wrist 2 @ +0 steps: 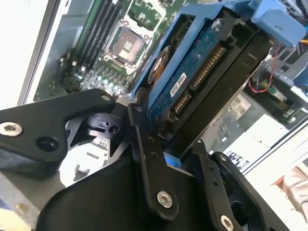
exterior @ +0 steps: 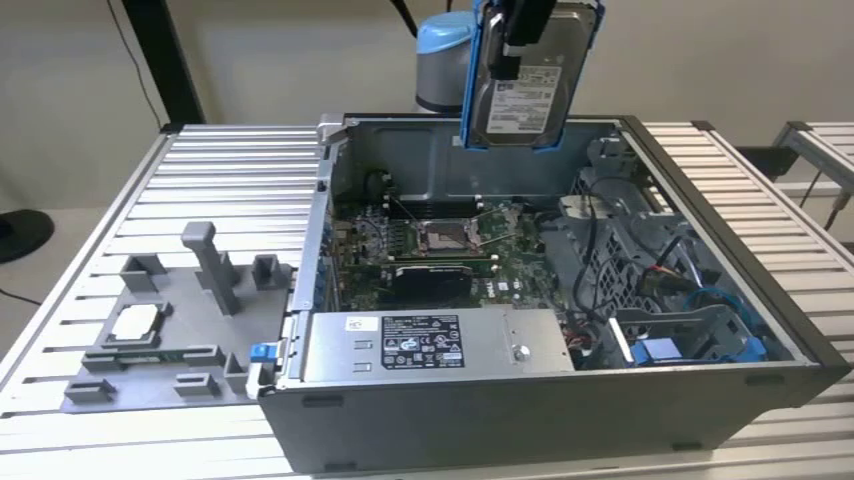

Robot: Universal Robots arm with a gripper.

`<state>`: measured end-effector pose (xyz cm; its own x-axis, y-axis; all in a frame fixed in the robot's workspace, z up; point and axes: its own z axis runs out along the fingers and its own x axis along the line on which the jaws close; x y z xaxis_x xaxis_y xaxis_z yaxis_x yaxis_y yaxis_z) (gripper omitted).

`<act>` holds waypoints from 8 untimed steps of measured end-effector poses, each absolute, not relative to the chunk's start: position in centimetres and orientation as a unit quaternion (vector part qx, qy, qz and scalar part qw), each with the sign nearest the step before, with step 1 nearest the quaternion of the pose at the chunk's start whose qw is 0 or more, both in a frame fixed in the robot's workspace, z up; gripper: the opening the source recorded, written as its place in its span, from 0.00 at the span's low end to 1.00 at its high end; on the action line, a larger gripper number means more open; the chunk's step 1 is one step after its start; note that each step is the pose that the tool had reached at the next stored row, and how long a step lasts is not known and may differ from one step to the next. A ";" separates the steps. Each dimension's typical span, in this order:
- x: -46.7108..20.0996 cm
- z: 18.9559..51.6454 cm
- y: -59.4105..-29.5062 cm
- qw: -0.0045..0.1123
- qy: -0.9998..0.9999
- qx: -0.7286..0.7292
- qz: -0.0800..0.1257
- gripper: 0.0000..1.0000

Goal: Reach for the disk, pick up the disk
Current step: 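Pick up the disk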

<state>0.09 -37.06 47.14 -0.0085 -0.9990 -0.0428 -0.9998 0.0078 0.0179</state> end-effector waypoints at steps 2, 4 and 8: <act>0.8 47.1 -37.0 0.009 0.710 -0.704 0.021 0.00; 1.5 47.1 -37.1 0.009 0.710 -0.704 0.021 0.00; 3.0 47.1 -37.1 0.009 0.710 -0.704 0.021 0.00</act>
<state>2.96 -37.06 47.14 -0.0086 -0.9990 -0.0427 -0.9998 0.0079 0.0179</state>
